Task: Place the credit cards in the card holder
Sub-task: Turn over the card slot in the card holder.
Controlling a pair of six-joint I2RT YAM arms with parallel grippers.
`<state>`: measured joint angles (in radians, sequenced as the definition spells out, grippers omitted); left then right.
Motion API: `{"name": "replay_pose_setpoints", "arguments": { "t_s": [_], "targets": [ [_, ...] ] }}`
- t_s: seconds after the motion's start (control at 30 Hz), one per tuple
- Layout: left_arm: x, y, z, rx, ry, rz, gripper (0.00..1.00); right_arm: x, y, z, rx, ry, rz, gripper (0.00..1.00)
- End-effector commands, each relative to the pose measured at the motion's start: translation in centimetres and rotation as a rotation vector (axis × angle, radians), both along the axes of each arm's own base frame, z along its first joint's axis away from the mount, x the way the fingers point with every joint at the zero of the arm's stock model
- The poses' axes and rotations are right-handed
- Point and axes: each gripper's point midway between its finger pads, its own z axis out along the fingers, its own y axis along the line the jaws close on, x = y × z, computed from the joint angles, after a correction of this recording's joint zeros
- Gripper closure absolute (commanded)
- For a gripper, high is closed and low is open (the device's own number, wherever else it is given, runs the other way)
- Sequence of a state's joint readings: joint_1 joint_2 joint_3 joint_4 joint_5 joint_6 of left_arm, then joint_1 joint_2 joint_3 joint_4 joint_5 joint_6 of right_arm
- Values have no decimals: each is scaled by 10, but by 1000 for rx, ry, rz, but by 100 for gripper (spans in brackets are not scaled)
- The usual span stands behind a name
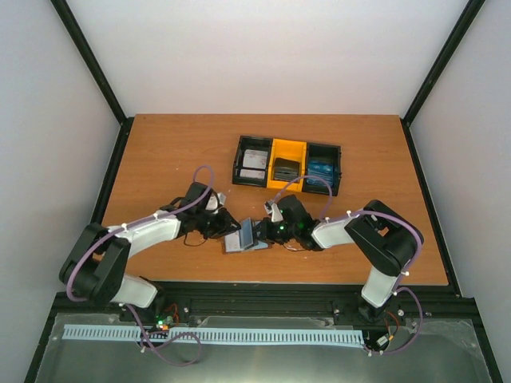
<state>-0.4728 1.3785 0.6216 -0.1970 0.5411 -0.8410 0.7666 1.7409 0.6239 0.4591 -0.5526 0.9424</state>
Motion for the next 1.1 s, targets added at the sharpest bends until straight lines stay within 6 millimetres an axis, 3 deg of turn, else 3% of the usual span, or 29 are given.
{"name": "replay_pose_setpoints", "arguments": {
  "t_s": [0.0, 0.17, 0.3, 0.53, 0.93, 1.07],
  "targets": [
    [-5, -14, -11, 49, 47, -32, 82, 2, 6, 14, 19, -51, 16, 97],
    [-11, -8, -29, 161, 113, -2, 92, 1, 5, 16, 16, -59, 18, 97],
    [-11, -1, -28, 189, 114, 39, 95, 2, 5, 21, 20, -75, 18, 97],
    [-14, -4, -35, 185, 141, 26, 97, 3, 5, 25, 21, -87, 25, 97],
    [-6, -31, -32, 149, 110, -88, 95, 2, -2, 34, 1, -132, 21, 97],
    [-5, -21, -34, 208, 116, -49, 95, 1, 0, 32, 1, -127, 32, 97]
  ]
}}
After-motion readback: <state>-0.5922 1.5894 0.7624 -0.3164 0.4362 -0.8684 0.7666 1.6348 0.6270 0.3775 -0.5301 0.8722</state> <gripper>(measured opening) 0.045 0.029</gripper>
